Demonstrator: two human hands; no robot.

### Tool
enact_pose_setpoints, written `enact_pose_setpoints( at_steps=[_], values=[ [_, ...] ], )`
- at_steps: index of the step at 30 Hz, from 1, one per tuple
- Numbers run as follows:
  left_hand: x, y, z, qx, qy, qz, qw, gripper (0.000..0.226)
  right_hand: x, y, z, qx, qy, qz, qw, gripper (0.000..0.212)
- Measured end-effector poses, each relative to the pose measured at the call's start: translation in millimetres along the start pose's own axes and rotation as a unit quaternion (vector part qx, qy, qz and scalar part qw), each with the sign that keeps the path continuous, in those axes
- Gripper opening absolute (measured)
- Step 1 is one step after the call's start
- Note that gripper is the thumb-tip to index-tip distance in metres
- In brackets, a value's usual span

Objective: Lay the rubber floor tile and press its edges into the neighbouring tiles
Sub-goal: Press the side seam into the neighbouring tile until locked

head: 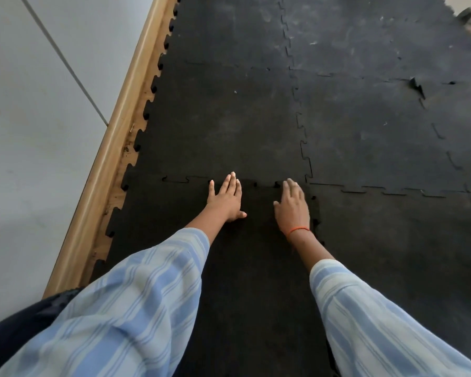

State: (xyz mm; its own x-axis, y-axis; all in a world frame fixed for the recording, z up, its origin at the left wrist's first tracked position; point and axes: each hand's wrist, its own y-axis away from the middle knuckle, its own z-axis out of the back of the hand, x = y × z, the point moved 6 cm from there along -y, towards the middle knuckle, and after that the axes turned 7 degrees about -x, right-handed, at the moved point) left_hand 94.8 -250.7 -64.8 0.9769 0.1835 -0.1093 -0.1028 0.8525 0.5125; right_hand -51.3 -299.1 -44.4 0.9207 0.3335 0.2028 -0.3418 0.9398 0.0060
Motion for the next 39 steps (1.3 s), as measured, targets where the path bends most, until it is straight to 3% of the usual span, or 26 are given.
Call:
enact_pose_setpoints(
  at_steps=[2, 3, 6, 19, 22, 25, 28, 34, 39],
  values=[
    [-4, 5, -4, -0.021, -0.023, -0.023, 0.999, 0.081, 36, 6, -26, 0.083, 0.025, 0.158, 0.984, 0.066],
    [-6, 6, -5, -0.026, -0.024, -0.03, 0.999, 0.077, 42, 4, -33, 0.113, 0.023, 0.184, 0.976, 0.069],
    [-4, 10, -12, -0.034, -0.017, -0.025, 0.999, 0.074, 43, -3, -41, 0.149, 0.038, 0.194, 0.969, 0.071],
    [8, 4, -17, -0.019, -0.007, -0.009, 1.0, 0.079, 55, -2, -54, 0.142, 0.089, 0.156, 0.973, 0.079],
    [7, 2, -18, -0.01, 0.007, -0.004, 1.0, 0.08, 46, -13, -39, 0.099, -0.071, 0.142, 0.982, 0.064],
    [8, 1, -20, -0.011, 0.01, -0.002, 1.0, 0.081, 24, -36, -14, -0.017, -0.228, 0.013, 0.973, 0.04],
    [10, 0, -22, -0.007, 0.017, -0.006, 1.0, 0.081, 23, -51, -11, -0.025, -0.162, -0.034, 0.986, 0.023],
    [11, -1, -23, -0.008, 0.036, -0.015, 0.999, 0.081, 39, -68, -10, 0.025, -0.025, 0.091, 0.995, 0.02],
    [12, -3, -24, -0.004, 0.04, -0.016, 0.999, 0.082, 49, -73, -15, 0.036, 0.08, 0.207, 0.974, 0.021]
  ],
)
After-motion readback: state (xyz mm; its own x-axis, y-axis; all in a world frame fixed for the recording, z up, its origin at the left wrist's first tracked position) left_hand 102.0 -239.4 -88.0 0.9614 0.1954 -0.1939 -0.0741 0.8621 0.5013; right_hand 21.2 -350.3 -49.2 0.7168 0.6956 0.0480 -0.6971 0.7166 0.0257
